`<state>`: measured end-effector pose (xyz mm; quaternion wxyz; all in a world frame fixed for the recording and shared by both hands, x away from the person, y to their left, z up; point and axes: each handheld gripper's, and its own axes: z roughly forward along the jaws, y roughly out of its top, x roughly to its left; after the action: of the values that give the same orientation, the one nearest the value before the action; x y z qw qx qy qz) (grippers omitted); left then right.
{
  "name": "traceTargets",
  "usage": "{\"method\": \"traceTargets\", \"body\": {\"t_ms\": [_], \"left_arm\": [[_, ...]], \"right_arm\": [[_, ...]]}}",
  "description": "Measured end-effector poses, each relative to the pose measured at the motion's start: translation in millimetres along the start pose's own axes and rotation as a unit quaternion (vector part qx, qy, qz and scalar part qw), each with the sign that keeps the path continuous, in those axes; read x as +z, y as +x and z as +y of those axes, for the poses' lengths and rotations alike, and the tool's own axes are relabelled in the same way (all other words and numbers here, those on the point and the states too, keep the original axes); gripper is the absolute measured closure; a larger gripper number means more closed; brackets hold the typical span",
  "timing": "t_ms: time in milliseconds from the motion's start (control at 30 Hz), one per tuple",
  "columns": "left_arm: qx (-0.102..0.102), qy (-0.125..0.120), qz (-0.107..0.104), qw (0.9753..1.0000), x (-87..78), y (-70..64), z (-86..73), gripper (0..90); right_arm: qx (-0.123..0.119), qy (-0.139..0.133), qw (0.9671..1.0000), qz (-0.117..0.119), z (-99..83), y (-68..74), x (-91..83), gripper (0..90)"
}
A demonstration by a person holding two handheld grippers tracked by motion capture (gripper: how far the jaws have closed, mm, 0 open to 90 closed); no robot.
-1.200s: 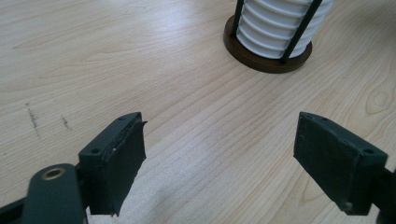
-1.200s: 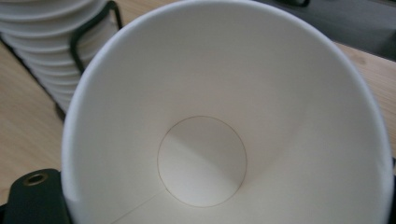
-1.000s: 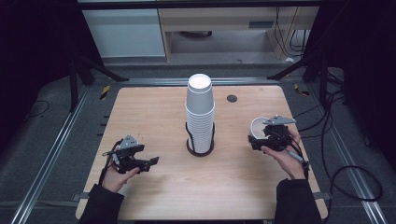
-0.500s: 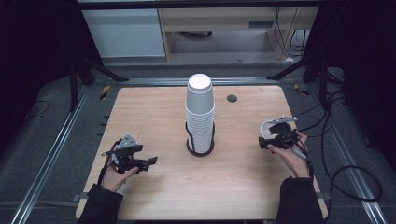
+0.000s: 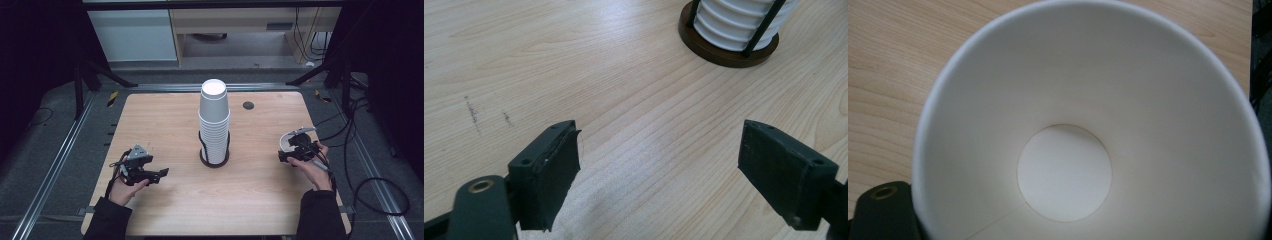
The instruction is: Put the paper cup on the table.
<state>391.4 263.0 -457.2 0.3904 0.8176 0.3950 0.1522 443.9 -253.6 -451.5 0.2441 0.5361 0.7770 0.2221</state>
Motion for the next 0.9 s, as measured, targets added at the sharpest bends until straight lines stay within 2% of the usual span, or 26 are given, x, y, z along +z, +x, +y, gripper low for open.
{"method": "traceTargets", "body": {"t_ms": [367,533,900], "left_arm": [[0.001,0.006,-0.002,1.0,1.7,-0.6,-0.8,15.7],[0.001,0.008,-0.002,1.0,1.9,-0.3,-1.2,15.5],[0.002,0.009,-0.001,1.0,0.6,0.1,-1.9,15.3]], "right_arm": [[0.009,0.003,0.9999,0.009,-2.5,-2.9,2.8,10.8],[0.012,0.0,0.9997,0.02,-3.2,-3.4,3.4,5.9],[0.002,0.003,0.9999,0.014,-6.6,-0.3,-4.3,2.9]]}}
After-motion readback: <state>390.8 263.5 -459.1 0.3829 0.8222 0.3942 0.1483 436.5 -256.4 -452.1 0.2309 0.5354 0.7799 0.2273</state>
